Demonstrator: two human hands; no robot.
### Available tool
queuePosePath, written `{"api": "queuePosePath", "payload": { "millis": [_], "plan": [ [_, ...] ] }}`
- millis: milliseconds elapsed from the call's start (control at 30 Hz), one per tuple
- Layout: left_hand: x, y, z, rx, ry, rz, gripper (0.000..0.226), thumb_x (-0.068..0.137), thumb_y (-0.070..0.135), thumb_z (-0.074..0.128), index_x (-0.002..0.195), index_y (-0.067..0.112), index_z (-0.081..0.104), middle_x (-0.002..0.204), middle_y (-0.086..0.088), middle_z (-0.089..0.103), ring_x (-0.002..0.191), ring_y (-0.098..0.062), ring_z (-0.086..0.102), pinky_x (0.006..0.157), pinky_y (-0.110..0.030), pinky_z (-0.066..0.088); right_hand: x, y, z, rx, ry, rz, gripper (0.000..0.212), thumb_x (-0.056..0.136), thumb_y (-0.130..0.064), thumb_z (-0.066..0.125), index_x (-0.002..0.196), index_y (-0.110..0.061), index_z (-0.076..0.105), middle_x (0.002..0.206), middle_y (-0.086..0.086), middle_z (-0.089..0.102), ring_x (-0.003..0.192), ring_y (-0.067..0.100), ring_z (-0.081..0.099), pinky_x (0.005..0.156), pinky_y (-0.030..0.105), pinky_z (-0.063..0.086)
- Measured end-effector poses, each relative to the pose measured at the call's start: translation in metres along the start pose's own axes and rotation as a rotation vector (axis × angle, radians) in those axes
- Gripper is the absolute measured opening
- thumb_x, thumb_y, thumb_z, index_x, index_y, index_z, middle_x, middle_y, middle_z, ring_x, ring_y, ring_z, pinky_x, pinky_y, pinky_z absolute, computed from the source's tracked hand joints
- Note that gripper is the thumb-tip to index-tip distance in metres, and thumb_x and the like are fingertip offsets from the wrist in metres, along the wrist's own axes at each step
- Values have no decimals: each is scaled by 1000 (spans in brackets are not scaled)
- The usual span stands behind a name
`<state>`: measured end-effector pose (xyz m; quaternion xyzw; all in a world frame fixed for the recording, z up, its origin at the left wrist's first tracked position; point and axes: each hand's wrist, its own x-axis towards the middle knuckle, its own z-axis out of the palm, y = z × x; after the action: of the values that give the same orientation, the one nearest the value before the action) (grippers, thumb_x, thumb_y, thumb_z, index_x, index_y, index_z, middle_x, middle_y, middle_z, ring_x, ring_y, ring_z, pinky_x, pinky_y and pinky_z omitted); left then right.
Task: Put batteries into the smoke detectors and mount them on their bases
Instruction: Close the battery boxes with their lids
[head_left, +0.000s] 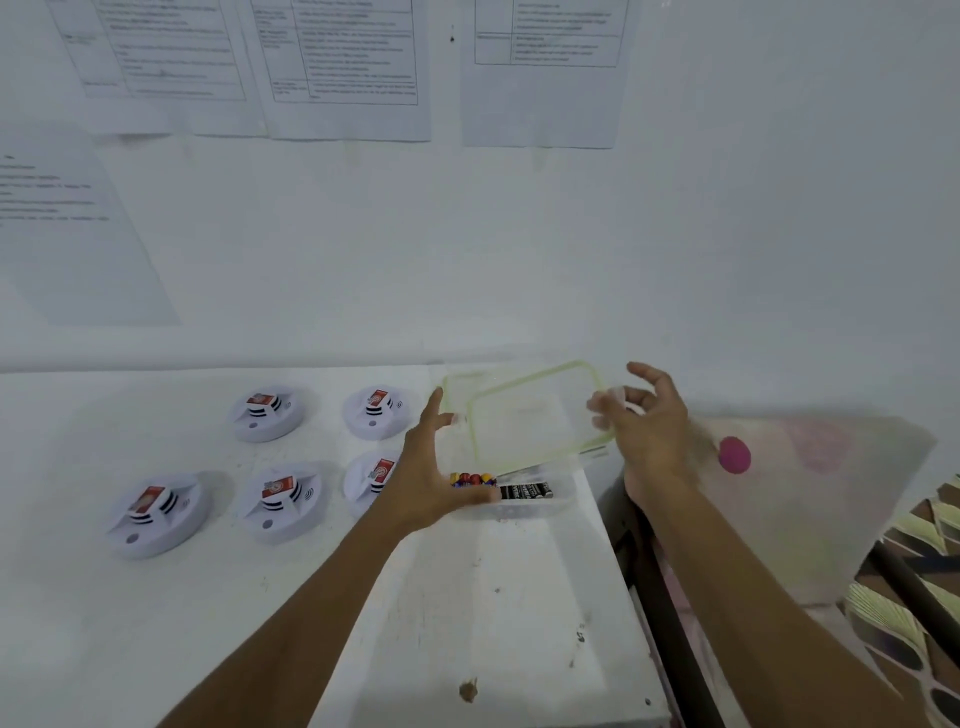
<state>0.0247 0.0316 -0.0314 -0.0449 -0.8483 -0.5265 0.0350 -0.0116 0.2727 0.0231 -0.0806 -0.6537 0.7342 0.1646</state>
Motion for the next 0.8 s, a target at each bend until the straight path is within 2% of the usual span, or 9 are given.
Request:
{"api": "queuePosePath", "payload": {
  "millis": [100, 167, 233, 367, 433, 533, 600, 700, 800],
  "plan": [
    [5, 7, -15, -248, 158, -66, 89, 85, 19, 74, 154, 27, 17, 127, 0, 57, 100, -11, 58, 82, -25, 49, -6, 8, 9, 115, -63, 84, 47, 80, 3, 74, 121, -14, 57, 95, 14, 63, 73, 18, 70, 69, 29, 57],
    [8, 8, -25, -363, 220, -93, 77, 88, -4, 65, 150, 20, 28, 113, -6, 61, 79, -14, 62, 60, -23, 52, -9, 8, 13, 106, -135, 99, 41, 80, 2, 74, 117, -7, 62, 91, 11, 65, 73, 15, 68, 67, 25, 57],
    [9, 9, -33, -321, 271, -54, 69, 86, -11, 63, 144, 17, 37, 104, -3, 60, 74, -14, 60, 51, -24, 51, -7, 8, 14, -5, -209, 61, 29, 82, -1, 73, 111, -6, 68, 89, 6, 70, 74, 13, 64, 68, 20, 54],
    [10, 9, -45, -244, 341, 43, 42, 89, 1, 67, 126, 17, 57, 94, -1, 62, 83, -18, 65, 67, -34, 61, 4, 5, 6, -187, -288, -114, 13, 87, -6, 70, 89, -18, 72, 81, -9, 70, 67, 7, 54, 68, 16, 45],
    [12, 7, -44, -176, 337, 100, 28, 89, -3, 64, 112, 14, 65, 91, 0, 67, 86, -12, 67, 77, -26, 58, 7, 7, 1, -253, -321, -175, 13, 91, -4, 65, 83, -14, 68, 78, -9, 66, 58, 3, 51, 59, 12, 42],
    [8, 1, -38, -33, 251, 138, 40, 84, -19, 51, 95, 16, 67, 90, 22, 69, 90, 5, 63, 80, -8, 46, 7, 24, -11, -287, -348, -135, 23, 90, 11, 57, 84, -8, 69, 91, -5, 69, 74, 11, 65, 74, 23, 55],
    [3, -9, -35, 25, 209, 132, 51, 80, -25, 44, 89, 20, 67, 92, 29, 67, 94, 7, 62, 83, -6, 44, 4, 40, -20, -308, -376, -92, 33, 87, 18, 54, 83, -9, 72, 99, -4, 72, 88, 10, 68, 87, 28, 54],
    [-5, -19, -27, 27, 191, 97, 41, 85, -17, 45, 88, 17, 69, 94, 19, 69, 92, -2, 63, 82, -13, 46, -3, 57, -29, -306, -379, -25, 38, 86, 17, 49, 86, -11, 75, 104, -3, 73, 101, 14, 67, 93, 29, 51],
    [-9, -14, -17, 21, 247, 116, 18, 88, -1, 61, 90, 17, 67, 92, 13, 69, 88, -5, 62, 77, -13, 48, -11, 58, -26, -328, -333, -5, 25, 90, 1, 58, 94, -19, 73, 100, -8, 73, 88, 11, 68, 77, 18, 52]
  ]
}}
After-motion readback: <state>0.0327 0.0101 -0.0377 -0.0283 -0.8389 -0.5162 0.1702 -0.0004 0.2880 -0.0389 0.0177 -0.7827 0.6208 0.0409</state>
